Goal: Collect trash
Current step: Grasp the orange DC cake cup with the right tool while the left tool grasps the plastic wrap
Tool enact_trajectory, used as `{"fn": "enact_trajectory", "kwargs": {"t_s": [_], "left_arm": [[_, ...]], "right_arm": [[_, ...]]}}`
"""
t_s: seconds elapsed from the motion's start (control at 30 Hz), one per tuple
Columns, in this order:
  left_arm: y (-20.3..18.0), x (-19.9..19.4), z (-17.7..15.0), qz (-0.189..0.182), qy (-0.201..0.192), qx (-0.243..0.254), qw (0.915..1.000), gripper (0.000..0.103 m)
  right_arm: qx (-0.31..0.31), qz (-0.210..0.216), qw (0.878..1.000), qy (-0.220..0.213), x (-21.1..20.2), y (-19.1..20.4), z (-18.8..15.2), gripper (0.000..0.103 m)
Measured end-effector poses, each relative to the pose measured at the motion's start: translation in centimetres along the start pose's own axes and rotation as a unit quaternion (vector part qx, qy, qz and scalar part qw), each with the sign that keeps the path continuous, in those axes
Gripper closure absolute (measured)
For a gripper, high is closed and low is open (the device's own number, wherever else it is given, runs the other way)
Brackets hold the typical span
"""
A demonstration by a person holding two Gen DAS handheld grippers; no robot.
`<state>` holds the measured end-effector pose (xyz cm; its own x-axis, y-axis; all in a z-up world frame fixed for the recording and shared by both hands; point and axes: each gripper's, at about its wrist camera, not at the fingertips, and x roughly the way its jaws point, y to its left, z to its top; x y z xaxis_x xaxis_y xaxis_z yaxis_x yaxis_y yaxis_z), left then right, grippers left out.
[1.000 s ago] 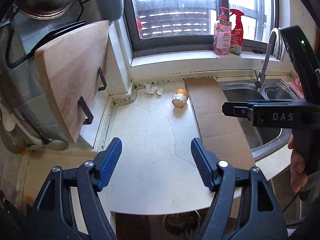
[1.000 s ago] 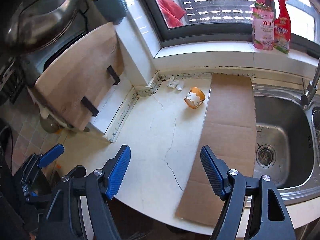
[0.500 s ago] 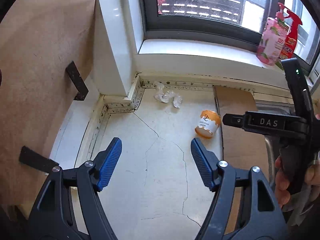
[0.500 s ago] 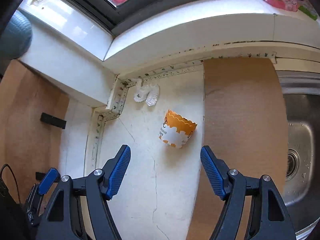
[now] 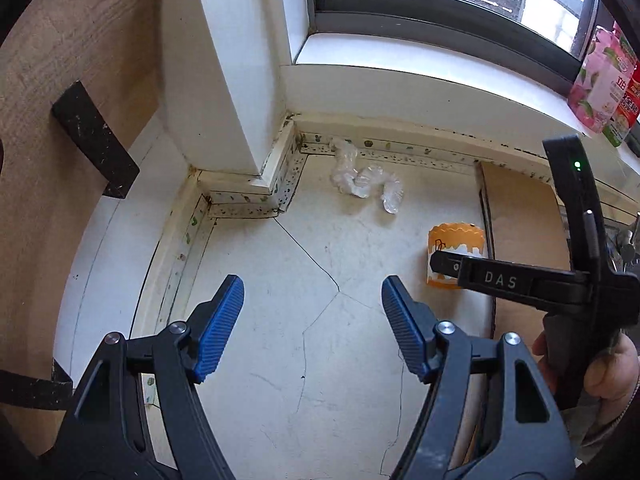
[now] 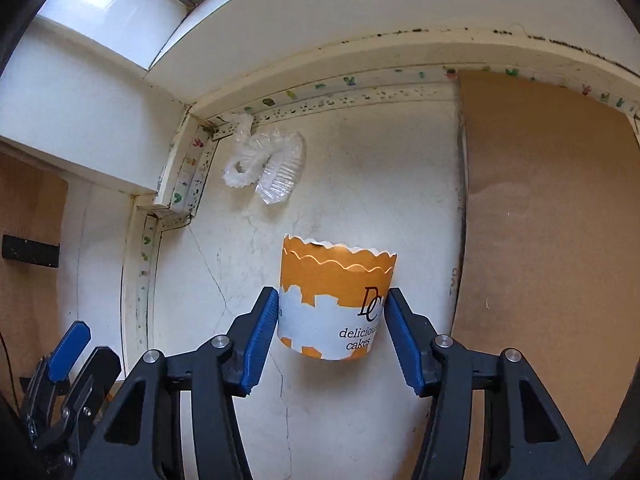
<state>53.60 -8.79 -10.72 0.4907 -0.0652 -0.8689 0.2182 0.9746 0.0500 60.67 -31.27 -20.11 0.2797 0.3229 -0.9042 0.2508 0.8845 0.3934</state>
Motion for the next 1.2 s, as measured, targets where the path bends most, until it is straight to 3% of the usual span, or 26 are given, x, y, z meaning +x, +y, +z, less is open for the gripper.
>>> {"fn": "enact_trajectory", "kwargs": {"t_s": [0.17,0.4,0.63,0.83,1.03,1.13,1.2], "left_arm": [[-0.7,2.1,2.2,-0.020,0.009,-0.014,0.9997,0.034],[-3.0,6.7,6.0,-0.072,0.026,-0.037,0.9964,0.034],[-4.4,12.0,9.1,-0.085,0.048,-0.062,0.9933,0.034],[-5.0,15.6,9.8,-0.077,0.065,-0.066,0.9926,0.035],[-5.6,17.0,9.4,-0.062,0.056,-0.056,0.9949,0.053],[-6.1,16.9,9.4,-0.064,0.046,-0.044,0.9959,0.079],[-6.5,16.9,9.2,-0.064,0.046,-0.040,0.9961,0.084]], "right_arm": [[-0.015,-0.007,0.998,-0.064,-2.4,-0.6,1.0,0.050],[0.018,0.024,0.988,-0.149,-6.3,-4.8,1.1,0.050],[0.026,0.036,0.984,-0.170,-7.8,-8.3,0.3,0.050],[0.037,0.047,0.984,-0.168,-8.2,-11.2,-0.6,0.050],[0.029,0.046,0.984,-0.168,-8.1,-11.4,-0.8,0.050],[0.026,0.045,0.984,-0.169,-8.2,-11.2,-1.0,0.050],[0.027,0.045,0.985,-0.166,-8.1,-11.1,-1.1,0.050]]}}
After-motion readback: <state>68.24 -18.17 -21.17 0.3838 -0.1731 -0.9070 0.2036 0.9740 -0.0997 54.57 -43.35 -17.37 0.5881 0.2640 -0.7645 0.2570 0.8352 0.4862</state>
